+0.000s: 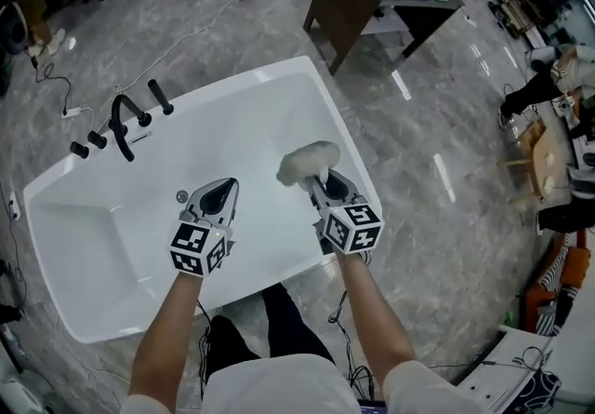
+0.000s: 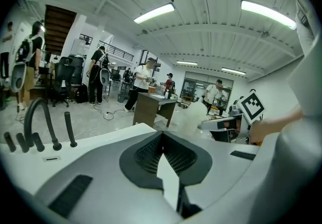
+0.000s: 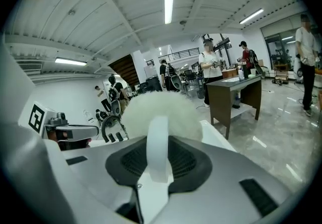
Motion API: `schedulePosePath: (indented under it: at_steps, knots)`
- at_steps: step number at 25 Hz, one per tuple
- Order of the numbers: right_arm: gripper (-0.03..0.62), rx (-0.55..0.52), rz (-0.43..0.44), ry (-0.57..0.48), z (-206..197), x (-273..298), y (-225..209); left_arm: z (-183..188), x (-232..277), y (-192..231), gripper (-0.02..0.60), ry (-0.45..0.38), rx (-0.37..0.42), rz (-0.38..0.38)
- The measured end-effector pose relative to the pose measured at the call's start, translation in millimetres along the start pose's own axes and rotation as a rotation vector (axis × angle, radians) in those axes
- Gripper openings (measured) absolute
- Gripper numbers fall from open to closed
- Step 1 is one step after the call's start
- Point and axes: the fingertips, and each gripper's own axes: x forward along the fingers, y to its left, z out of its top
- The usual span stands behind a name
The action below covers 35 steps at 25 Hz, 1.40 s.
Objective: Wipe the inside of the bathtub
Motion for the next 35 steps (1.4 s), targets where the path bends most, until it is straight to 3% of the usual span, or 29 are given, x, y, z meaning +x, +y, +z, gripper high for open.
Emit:
schedulePosePath:
  at_steps: [6,22,28,35]
  knots:
    - [0.101,-0.031,-0.012,0.004,-1.0,77.0,-66.7,-14.9,57.1,47.3,0.011,-0.020,-0.009,0.071]
    - [0.103,-0.052,-0.056,0.087,-70.8,277.0,-207.8,-98.0,139.8,153.0,0.011,0.010,0.010,0.213]
    - [0.103,-0.079,-0.060,0.087,-71.8,323.3,-232.7,-113.0,176.2,171.0,0.011,0.008,0.013,0.235]
    - [0.101,-0.131,-0.058,0.125,-79.7,362.4,-244.1,-101.3,247.7,163.9,0.012,0.001,0.034,0.208]
